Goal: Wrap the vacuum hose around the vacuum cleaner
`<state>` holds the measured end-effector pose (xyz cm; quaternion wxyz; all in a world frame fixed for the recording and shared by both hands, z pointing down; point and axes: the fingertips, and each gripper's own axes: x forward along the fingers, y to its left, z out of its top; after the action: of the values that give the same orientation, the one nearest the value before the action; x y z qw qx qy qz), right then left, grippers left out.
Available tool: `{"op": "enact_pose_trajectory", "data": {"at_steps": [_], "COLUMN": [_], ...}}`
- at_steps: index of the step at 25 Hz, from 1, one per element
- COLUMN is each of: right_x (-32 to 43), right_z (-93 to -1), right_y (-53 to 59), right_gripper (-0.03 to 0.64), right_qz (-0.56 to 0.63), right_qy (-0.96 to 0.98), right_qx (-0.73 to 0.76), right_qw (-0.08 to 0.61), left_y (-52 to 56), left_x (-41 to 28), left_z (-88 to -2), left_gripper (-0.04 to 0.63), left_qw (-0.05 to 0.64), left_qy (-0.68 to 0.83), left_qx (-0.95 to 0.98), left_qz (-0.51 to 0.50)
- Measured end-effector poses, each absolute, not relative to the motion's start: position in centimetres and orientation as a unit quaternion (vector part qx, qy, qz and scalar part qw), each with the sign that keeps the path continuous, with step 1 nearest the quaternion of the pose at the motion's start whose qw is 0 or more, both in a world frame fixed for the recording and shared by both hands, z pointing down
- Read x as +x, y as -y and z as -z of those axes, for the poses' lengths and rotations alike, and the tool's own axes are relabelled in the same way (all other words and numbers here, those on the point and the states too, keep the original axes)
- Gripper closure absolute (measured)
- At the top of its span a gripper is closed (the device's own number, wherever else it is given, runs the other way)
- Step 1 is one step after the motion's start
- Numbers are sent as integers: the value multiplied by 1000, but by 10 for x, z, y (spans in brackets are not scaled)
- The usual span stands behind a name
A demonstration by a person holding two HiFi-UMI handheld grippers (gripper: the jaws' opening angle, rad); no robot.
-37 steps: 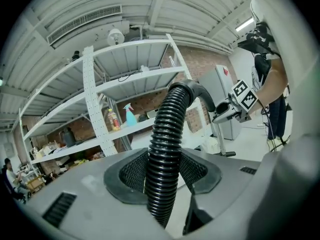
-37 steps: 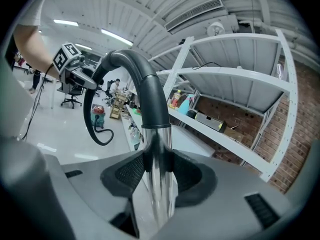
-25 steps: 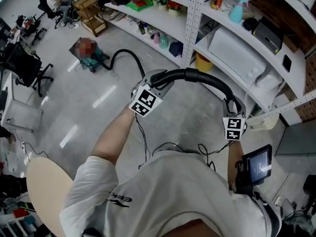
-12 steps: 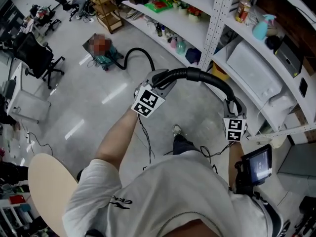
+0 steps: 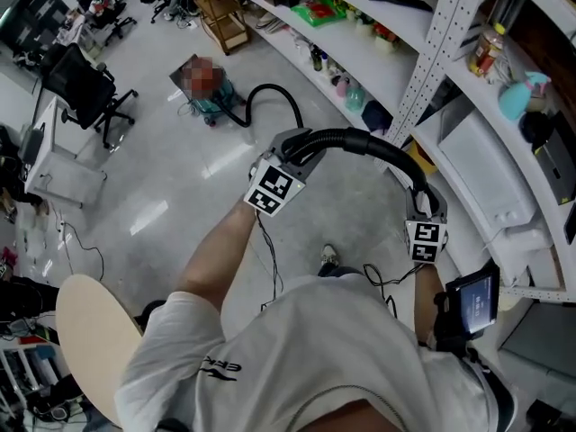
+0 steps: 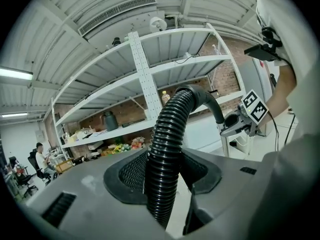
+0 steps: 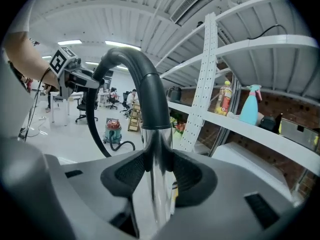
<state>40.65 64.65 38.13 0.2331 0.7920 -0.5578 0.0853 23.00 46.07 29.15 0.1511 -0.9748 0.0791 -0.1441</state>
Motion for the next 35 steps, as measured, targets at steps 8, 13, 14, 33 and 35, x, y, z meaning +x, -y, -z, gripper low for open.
{"op": "enact_pose_trajectory", "data": {"at_steps": [8,13,14,33,35], "right_x": [437,447,448,407,397], "right_z": [-391,-390,-389,-369,-368], "right_y": [-568,-526,-516,-351,-331], "right_gripper": [445,445,445,445,445], "right_qz": [-94,-95,-93,-93,-93], "right_qy": [588,601,602,578,574], "right_qx": [773,764,763,779,782], "right_qw": [218,216,215,222,223], "left_y": [-396,-359,-351,-171,-149], "left_x": [258,263,264,233,225], "left_z": [-288,-285,-283,-270,-269], "left_gripper": [420,420,420,420,420], "left_qw": [159,161,160,149,151], "left_qy": [-105,-120,-123,-99,-95], "left_qx": [-969,-965,-965,-975,-976], "left_qz": [160,167,167,132,129]}}
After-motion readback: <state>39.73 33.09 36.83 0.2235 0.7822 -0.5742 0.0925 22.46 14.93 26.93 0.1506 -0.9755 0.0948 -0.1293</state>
